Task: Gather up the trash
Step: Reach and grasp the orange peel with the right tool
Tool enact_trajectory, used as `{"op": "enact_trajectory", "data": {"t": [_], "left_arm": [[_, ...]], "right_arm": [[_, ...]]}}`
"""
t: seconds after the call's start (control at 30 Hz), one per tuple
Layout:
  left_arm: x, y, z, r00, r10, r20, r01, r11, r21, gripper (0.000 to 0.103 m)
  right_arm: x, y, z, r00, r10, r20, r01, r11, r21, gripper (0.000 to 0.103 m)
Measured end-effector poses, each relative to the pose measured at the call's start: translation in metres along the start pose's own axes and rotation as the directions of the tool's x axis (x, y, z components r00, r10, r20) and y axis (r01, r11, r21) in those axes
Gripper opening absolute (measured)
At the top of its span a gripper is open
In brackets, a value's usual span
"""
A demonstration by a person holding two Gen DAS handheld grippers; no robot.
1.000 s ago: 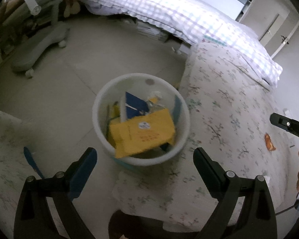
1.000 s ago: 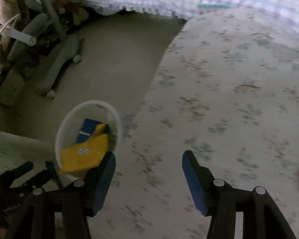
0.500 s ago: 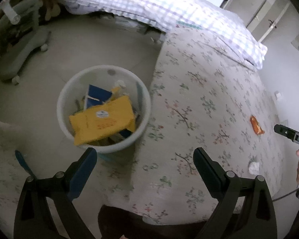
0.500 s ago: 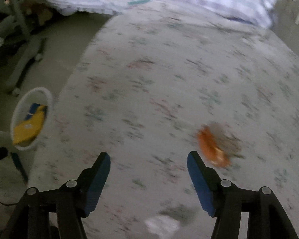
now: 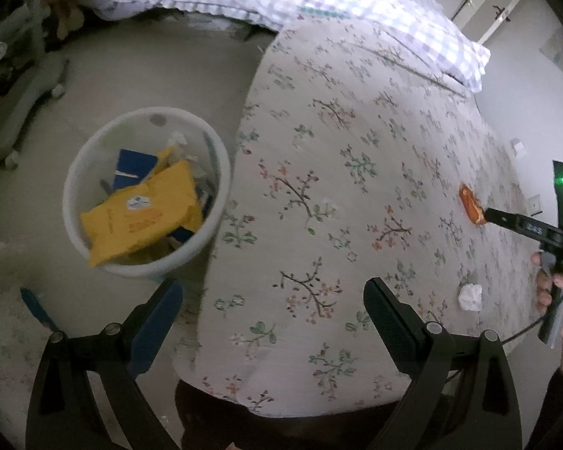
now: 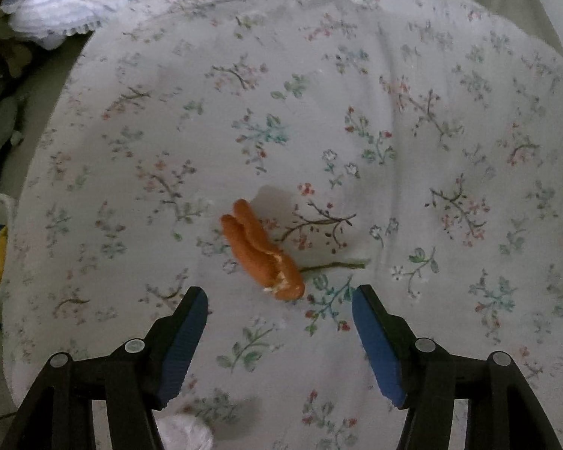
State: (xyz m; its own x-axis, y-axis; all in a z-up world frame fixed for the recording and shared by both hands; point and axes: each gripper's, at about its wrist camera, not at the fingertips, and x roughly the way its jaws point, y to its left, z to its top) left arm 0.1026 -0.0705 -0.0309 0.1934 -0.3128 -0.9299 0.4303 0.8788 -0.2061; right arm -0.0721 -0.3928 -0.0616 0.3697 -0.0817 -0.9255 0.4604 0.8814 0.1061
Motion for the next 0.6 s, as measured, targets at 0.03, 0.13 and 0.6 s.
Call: {"op": "enact_trajectory", "data": {"t": [0.03,0.13,0.6], "left_arm": [[0.002,-0.002,0.0,1.0,0.0,-0.007,0.0,1.0,0.007,0.098],[0.008,-0.013,0.003,0.999,0.005,-0.032,-0.004,0.999,0.035,0.098],[0.043,-0.129,0.014,0.978,-0.036,-0.206,0.096,0.953,0.288,0.098]], "right_arm": [[0.005,0.0,0.001,1.0,0.0,-0.003,0.0,1.0,0.0,0.067],[0.02,0.002,0.005,1.0,0.013,-0.012,-0.013,1.0,-0.007,0.059],[-0.007,-0.014,-0.02,0.999,0.035,-0.01,-0.035,0.997,-0.071,0.014]]}}
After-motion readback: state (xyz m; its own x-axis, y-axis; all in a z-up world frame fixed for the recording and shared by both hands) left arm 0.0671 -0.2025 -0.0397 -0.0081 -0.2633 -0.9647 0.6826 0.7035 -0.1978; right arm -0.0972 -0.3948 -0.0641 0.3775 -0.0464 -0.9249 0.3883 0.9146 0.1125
